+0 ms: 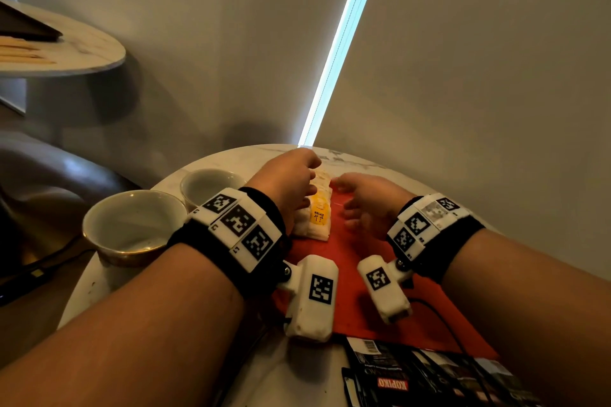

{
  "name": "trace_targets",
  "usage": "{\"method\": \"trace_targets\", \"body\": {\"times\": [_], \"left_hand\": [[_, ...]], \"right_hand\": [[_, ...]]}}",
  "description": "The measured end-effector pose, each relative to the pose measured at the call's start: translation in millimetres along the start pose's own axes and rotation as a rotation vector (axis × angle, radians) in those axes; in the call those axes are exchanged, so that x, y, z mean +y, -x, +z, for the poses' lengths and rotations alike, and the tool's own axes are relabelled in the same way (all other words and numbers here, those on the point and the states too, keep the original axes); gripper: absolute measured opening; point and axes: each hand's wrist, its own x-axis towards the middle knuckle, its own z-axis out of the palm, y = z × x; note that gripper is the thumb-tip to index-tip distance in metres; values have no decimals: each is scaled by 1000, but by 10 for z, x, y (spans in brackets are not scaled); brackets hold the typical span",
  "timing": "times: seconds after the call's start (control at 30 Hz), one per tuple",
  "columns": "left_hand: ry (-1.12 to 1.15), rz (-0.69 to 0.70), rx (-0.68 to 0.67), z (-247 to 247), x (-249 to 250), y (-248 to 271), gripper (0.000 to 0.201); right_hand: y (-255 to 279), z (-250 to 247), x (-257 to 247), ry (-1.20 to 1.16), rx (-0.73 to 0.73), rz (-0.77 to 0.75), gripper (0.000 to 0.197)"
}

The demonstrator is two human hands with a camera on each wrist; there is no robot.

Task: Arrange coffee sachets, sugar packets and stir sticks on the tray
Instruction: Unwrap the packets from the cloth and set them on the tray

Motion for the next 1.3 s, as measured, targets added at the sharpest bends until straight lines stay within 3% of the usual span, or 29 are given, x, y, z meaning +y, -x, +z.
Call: {"method": "trace_targets", "body": {"times": [0.13, 0.3, 0.37, 0.53, 0.73, 0.97, 1.13, 1.3], "left_hand": [[6, -65, -28, -18, 14, -12, 27], [6, -89, -15, -16, -1, 2, 29], [31, -82, -1, -15, 1, 2, 30], [90, -85, 9, -10, 18, -10, 29], [123, -103, 39, -15, 31, 18, 30], [220, -24, 22, -21, 91, 79, 41], [261, 0, -2, -24, 104, 116, 43], [258, 17, 9, -32, 104, 121, 41]], "right_hand": [[-31, 0, -58, -277, -132, 23, 42], [-108, 45, -52, -361, -198, 1, 45], [-134, 51, -53, -362, -185, -8, 53], [-180, 69, -94, -354, -52, 3, 42], [-231, 120, -97, -307, -98, -67, 63], [-173, 86, -51, -368, -156, -57, 56], [-74, -25, -29, -398, -143, -28, 74], [15, -48, 41, -423, -192, -2, 69]]}}
